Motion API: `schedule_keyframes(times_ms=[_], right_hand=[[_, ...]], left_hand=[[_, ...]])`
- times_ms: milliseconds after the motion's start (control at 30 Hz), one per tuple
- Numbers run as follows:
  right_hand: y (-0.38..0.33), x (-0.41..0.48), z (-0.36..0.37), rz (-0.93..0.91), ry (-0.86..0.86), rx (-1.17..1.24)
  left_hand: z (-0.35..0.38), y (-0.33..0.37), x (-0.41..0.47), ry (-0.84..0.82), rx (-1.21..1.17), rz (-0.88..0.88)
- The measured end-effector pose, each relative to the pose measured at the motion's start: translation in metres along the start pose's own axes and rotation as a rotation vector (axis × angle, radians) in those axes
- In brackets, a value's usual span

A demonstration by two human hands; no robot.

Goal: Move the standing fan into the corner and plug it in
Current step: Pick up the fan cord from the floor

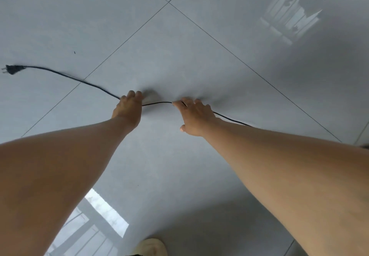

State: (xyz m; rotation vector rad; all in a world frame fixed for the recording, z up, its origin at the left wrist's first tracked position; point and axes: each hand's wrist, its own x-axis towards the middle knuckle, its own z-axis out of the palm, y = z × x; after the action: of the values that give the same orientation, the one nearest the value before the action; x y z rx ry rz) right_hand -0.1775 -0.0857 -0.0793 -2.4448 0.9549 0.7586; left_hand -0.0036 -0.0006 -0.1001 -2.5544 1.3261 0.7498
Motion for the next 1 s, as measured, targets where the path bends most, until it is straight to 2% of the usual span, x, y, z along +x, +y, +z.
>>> schedule_keyframes(times_ms=[167,333,400,633,767,867,1000], right_hand=[[-0.005,-0.011,0.006,-0.017,-0.049,-0.028],[-0.009,-0.035,-0.005,-0.003,-0.085,0.021],[-0.013,-0.047,-0.014,-0.007,-0.096,0.048],[-0.019,-0.102,-0.070,0.099,-0.068,0.224],[-0.009,-0.144,-0.116,0.134,-0.003,0.166],[0.007,-0.174,-0.146,0.199,0.020,0.068],[0.029,-0.216,-0.187,0.330,-0.020,0.021]], left_hand=[[0.012,0.001,-0.015,-0.061,-0.117,-0.058],[0.002,0.021,-0.047,0.085,0.029,0.192],[-0.007,0.031,-0.059,0.111,0.039,0.221],[-0.065,0.062,-0.107,0.098,-0.196,0.214],[-0.114,0.069,-0.129,0.078,0.008,0.255],[-0.149,0.066,-0.136,0.028,0.192,0.187],[-0.198,0.073,-0.147,0.031,0.252,0.136]])
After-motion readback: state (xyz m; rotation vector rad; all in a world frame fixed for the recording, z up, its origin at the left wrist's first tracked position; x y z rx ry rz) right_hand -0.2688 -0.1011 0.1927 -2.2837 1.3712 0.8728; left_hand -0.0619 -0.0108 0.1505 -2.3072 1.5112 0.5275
